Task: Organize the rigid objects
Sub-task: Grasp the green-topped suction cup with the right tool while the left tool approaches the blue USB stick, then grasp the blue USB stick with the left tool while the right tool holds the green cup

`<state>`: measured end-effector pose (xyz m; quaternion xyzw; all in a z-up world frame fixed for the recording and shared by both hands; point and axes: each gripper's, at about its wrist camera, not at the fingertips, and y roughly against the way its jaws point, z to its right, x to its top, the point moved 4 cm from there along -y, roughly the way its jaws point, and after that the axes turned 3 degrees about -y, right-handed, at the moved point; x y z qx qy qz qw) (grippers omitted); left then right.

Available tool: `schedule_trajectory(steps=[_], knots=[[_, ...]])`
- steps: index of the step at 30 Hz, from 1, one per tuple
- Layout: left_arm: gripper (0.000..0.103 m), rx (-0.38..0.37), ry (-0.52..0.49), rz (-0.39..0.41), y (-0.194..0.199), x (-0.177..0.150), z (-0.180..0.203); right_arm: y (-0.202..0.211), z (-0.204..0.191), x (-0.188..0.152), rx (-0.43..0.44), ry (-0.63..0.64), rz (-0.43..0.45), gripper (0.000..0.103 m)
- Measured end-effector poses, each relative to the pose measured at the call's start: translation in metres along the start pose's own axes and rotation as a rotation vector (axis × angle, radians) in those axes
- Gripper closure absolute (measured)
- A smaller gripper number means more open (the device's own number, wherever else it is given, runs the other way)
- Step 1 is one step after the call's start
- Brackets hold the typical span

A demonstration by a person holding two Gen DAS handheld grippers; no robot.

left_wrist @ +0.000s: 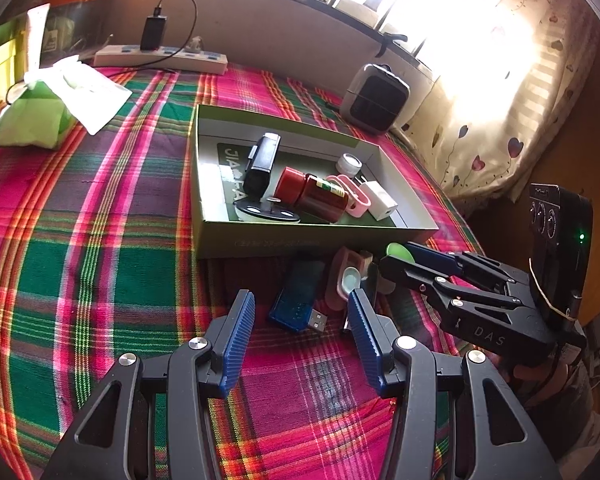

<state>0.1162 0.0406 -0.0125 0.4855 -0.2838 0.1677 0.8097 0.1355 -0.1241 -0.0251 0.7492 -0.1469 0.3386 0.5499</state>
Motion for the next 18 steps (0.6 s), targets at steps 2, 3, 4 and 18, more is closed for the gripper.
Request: schedule_trajectory(steps=[2, 3, 4, 18], knots=[[0.055, 0.007, -0.008, -0.008, -0.002, 0.000, 0.001, 0.000, 0.000, 0.000, -0.005, 0.003, 0.003, 0.065], [0.055, 0.017, -0.018, -0.010, -0.004, 0.000, 0.002, 0.001, -0.001, 0.000, -0.007, 0.009, 0.003, 0.066], [0.055, 0.023, -0.025, -0.011, -0.004, 0.001, 0.002, 0.002, -0.002, -0.001, -0.006, 0.014, 0.006, 0.068], [0.055, 0.151, -0.100, -0.053, -0.021, 0.005, 0.006, 0.018, 0.008, -0.009, -0.025, -0.014, 0.041, 0.068]])
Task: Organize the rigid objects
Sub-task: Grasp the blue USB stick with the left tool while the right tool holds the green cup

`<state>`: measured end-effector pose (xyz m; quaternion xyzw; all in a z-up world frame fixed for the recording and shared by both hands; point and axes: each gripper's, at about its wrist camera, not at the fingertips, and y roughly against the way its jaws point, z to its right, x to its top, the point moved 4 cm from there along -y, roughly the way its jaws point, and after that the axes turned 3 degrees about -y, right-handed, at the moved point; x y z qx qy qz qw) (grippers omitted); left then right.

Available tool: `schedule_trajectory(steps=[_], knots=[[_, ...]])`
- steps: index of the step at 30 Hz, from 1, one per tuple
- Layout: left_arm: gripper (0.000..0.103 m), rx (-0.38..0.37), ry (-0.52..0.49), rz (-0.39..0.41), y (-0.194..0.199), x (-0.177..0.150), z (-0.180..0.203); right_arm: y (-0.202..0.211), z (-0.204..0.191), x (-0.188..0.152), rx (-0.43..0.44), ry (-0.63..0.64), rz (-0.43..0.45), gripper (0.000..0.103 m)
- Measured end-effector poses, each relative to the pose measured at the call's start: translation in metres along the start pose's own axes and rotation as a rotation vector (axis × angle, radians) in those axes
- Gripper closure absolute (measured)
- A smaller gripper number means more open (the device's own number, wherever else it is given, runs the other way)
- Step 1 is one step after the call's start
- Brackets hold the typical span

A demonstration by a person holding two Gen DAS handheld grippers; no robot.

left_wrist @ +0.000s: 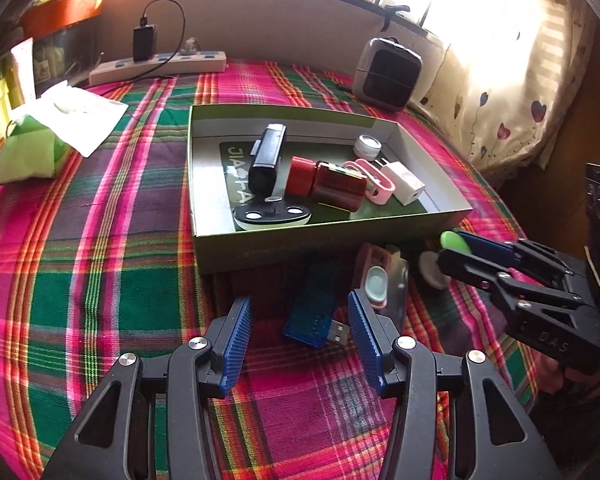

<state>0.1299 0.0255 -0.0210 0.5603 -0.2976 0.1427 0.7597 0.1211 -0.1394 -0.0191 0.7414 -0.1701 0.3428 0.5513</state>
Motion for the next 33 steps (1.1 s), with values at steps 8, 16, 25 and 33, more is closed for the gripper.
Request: schedule_trajectory(steps=[8, 16, 25, 33], knots=[[0.055, 0.080, -0.058, -0.013, -0.007, 0.003, 0.006, 0.012, 0.011, -0.004, 0.007, -0.035, 0.021, 0.068], [0.056, 0.132, -0.099, -0.022, -0.012, 0.006, 0.013, 0.014, 0.017, -0.005, 0.024, -0.052, 0.027, 0.068], [0.080, 0.132, -0.105, -0.023, -0.013, 0.005, 0.018, 0.014, 0.018, -0.007, 0.047, -0.058, 0.025, 0.068], [0.081, 0.133, -0.103, -0.021, -0.013, 0.004, 0.018, 0.014, 0.019, -0.006, 0.051, -0.060, 0.026, 0.068]])
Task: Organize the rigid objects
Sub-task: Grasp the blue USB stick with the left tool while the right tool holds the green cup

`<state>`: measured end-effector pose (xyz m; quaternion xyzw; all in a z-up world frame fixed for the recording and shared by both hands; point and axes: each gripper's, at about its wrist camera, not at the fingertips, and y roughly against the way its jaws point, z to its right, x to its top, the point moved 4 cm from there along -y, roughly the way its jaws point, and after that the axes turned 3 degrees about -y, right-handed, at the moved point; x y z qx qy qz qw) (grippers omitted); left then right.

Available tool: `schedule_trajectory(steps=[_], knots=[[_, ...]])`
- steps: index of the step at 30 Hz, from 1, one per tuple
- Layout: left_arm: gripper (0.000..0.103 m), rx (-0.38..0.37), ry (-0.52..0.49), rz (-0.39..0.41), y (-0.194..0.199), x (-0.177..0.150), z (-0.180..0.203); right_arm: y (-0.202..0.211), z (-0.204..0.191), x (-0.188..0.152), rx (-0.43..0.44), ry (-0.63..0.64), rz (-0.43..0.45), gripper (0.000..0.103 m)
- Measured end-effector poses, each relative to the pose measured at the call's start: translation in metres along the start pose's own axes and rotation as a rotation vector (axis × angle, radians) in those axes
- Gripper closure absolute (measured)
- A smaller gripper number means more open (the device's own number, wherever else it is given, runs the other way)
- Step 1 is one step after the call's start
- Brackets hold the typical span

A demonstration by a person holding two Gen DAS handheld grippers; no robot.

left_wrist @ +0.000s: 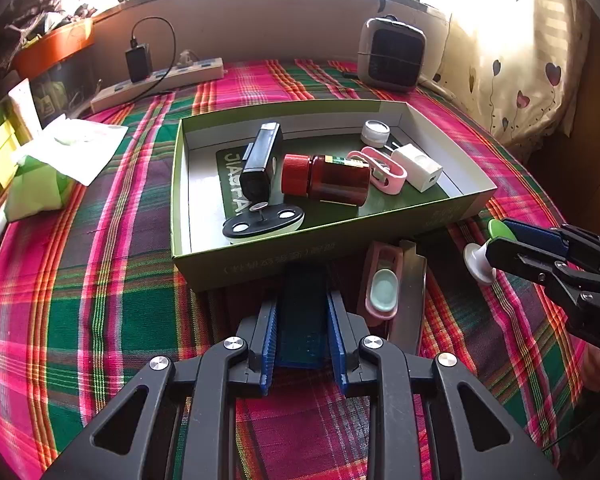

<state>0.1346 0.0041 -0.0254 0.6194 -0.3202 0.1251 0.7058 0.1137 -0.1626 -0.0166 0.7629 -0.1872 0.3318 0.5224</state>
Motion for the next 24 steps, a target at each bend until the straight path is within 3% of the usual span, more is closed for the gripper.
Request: schedule_trajectory(steps=[24], knots=[[0.082, -0.016, 0.003, 0.032, 0.014, 0.001, -0.001, 0.005, -0.001, 0.004, 0.004, 0.000, 0.010, 0.068]])
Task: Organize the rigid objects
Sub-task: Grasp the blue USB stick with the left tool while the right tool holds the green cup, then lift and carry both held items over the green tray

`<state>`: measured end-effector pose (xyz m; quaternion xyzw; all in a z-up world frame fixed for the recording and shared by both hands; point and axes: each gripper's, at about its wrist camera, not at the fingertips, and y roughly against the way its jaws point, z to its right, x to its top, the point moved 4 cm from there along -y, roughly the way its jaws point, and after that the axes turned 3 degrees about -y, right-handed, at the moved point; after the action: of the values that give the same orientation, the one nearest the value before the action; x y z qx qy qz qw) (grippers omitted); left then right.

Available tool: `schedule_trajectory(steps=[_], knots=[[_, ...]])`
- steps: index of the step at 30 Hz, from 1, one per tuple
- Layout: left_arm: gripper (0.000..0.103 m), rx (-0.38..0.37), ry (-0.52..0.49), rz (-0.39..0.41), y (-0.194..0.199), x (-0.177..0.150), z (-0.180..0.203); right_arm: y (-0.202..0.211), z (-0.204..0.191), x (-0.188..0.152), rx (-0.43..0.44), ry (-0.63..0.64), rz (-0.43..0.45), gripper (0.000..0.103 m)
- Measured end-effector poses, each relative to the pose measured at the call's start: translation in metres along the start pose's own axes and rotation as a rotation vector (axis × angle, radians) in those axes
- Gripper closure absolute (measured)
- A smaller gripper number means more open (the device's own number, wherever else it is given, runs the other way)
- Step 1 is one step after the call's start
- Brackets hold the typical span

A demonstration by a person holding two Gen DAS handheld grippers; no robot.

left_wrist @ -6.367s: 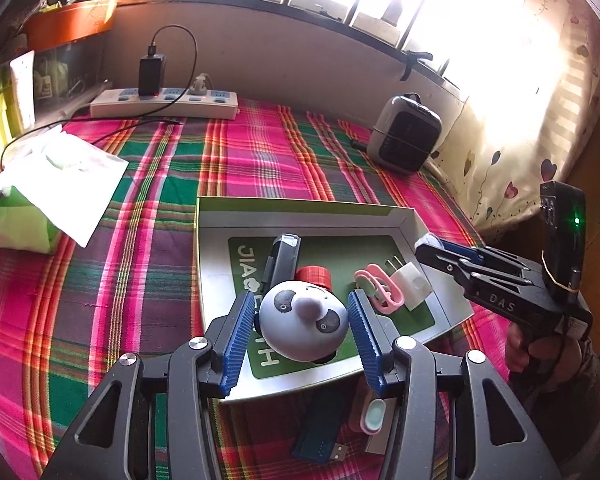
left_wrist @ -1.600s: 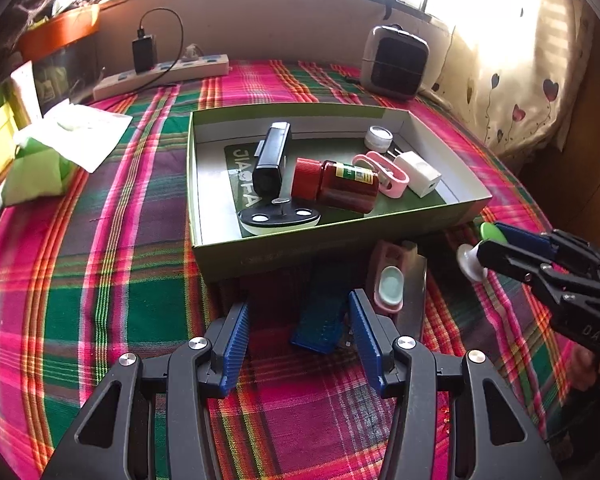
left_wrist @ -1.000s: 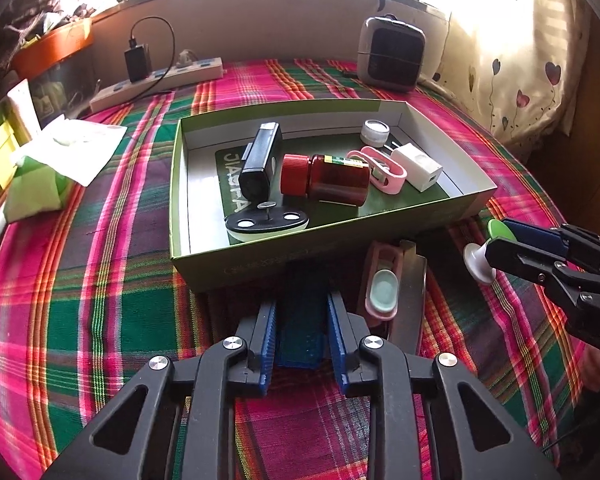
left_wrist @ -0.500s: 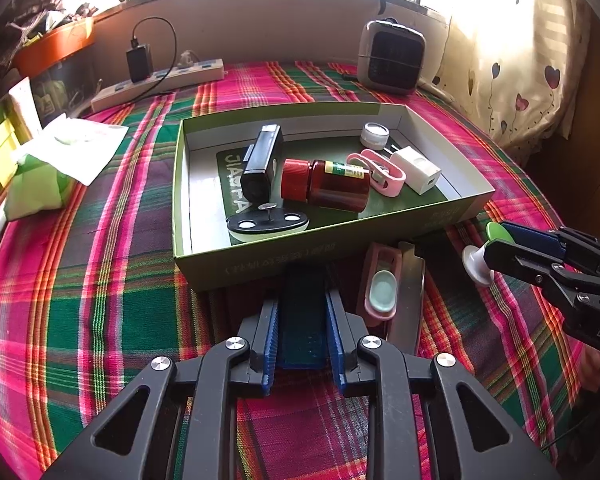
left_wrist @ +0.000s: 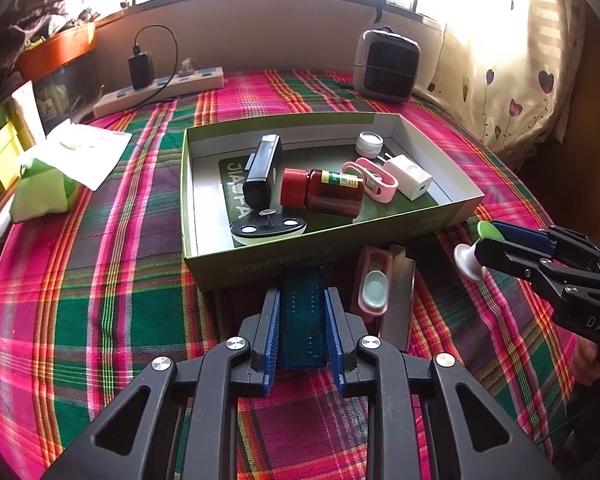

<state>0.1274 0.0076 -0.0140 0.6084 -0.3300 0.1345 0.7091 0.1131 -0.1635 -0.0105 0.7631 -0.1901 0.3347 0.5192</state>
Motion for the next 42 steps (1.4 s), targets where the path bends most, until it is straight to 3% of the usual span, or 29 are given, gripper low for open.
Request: schedule_trajectory(steps=[14, 24, 42], knots=[[0.082, -0.038, 0.009, 0.060, 0.023, 0.018, -0.001, 0.010, 0.000, 0.013, 0.007, -0.002, 0.030, 0.068], [0.082, -0.048, 0.017, 0.072, 0.018, 0.039, -0.006, 0.002, 0.005, 0.036, 0.022, -0.022, 0.038, 0.068], [0.082, -0.031, 0.042, 0.057, -0.011, 0.057, -0.025, -0.063, 0.012, 0.087, 0.060, -0.036, -0.010, 0.068]])
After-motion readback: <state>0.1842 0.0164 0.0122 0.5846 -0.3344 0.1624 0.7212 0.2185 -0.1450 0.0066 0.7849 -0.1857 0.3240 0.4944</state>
